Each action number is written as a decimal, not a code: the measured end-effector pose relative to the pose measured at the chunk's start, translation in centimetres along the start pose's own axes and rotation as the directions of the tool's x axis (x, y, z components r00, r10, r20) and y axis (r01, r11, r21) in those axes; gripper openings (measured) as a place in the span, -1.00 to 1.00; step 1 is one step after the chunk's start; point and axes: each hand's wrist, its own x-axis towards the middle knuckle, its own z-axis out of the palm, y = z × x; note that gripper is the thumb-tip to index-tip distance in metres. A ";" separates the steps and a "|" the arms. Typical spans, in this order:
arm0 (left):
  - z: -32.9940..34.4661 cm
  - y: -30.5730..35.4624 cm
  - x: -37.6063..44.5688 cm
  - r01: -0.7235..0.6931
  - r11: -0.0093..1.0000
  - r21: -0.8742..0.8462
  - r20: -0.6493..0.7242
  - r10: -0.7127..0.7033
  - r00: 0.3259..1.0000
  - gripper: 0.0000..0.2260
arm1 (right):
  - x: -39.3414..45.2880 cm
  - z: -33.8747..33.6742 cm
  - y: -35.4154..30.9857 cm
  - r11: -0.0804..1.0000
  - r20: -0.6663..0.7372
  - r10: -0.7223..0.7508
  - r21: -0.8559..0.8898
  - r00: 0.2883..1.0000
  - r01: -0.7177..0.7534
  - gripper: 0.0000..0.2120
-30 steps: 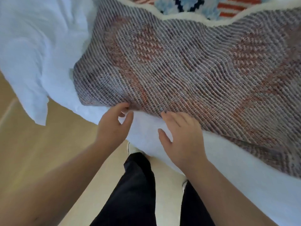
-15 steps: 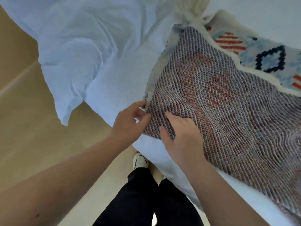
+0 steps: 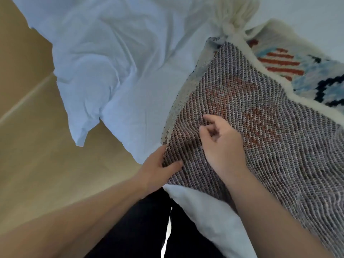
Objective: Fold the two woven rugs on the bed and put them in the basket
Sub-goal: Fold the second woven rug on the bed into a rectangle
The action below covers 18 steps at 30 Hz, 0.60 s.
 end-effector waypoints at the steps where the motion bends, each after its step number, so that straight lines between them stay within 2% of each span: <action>1: -0.1 -0.1 0.2 0.008 1.000 0.028 -0.011 -0.008 1.000 -0.76 | 0.8 -0.1 -0.2 0.999 0.052 0.017 -0.029 0.998 -0.016 -0.68; 3: -0.6 -0.5 0.4 0.033 0.996 0.085 -0.056 -0.029 0.998 -0.83 | 1.8 0.5 -1.1 0.993 0.205 0.020 -0.119 0.979 0.005 -0.65; 6: -2.1 -0.8 -0.5 0.042 0.992 0.120 -0.061 -0.035 0.998 -0.86 | 1.3 2.6 -2.2 0.960 0.394 -0.013 -0.252 0.919 0.121 -0.61; 8: -3.4 -1.3 -1.4 0.083 0.985 0.154 -0.033 -0.078 0.996 -0.79 | 0.2 4.2 -2.5 0.938 0.443 -0.014 -0.304 0.896 0.165 -0.60; 10: -4.4 -2.0 -2.4 0.111 0.970 0.214 -0.009 -0.111 0.994 -0.84 | -1.1 5.4 -2.5 0.928 0.465 -0.019 -0.320 0.885 0.188 -0.60; 13: -5.7 -3.3 -4.1 0.162 0.965 0.205 0.005 -0.166 0.986 -0.90 | -3.0 7.2 -2.4 0.929 0.526 0.001 -0.314 0.850 0.193 -0.60; 18: -7.0 -5.1 -6.3 0.270 0.944 0.187 -0.002 -0.274 0.962 -0.87 | -5.7 9.3 -2.2 0.937 0.593 0.056 -0.310 0.803 0.163 -0.61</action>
